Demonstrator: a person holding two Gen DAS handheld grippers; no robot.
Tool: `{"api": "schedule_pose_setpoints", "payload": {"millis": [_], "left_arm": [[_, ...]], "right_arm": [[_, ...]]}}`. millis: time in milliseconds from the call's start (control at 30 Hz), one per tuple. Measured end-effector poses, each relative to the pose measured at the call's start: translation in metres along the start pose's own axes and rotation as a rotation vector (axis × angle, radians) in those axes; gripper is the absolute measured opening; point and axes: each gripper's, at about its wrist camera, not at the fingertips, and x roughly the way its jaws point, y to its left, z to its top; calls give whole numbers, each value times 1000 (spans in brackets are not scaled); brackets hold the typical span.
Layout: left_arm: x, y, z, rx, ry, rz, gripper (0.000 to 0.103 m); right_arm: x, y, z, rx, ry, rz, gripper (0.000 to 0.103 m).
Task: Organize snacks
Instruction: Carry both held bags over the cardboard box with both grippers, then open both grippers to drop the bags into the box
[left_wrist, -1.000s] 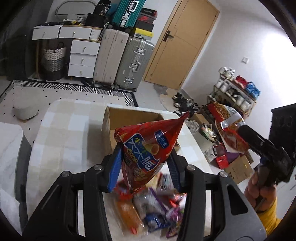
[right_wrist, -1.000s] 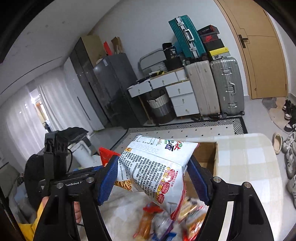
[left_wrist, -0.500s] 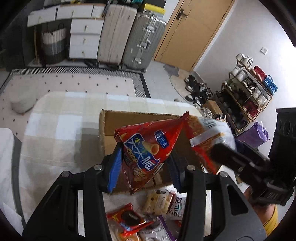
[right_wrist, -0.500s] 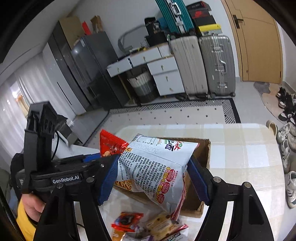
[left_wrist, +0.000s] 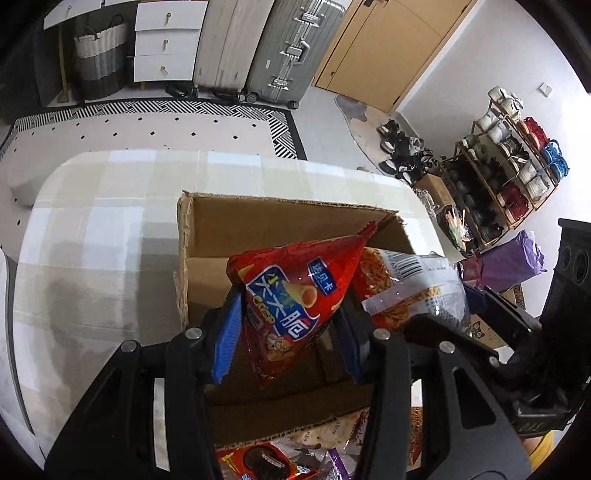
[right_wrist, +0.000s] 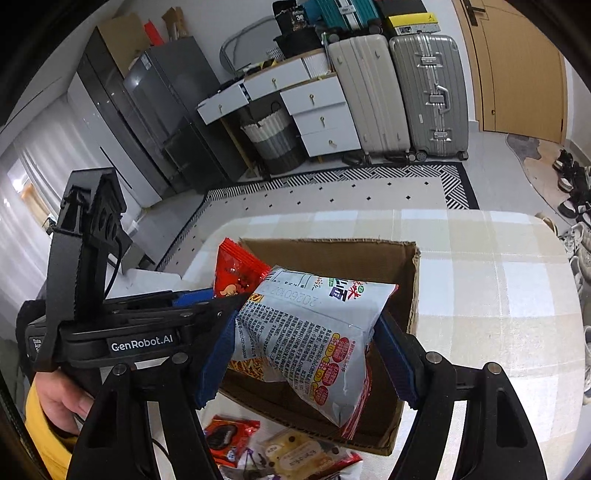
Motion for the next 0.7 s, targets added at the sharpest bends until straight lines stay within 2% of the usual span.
{"api": "schedule_pose_setpoints", "payload": {"millis": [367, 467, 700], "left_arm": [[23, 0, 1, 4, 3, -10, 44], [21, -2, 0, -1, -13, -3, 50], [-7, -2, -16, 10, -30, 10, 51]], "right_arm": [[20, -8, -11, 5, 52, -7, 75], [21, -4, -13, -6, 61, -17, 75], [23, 1, -16, -38, 78, -52, 77]]}}
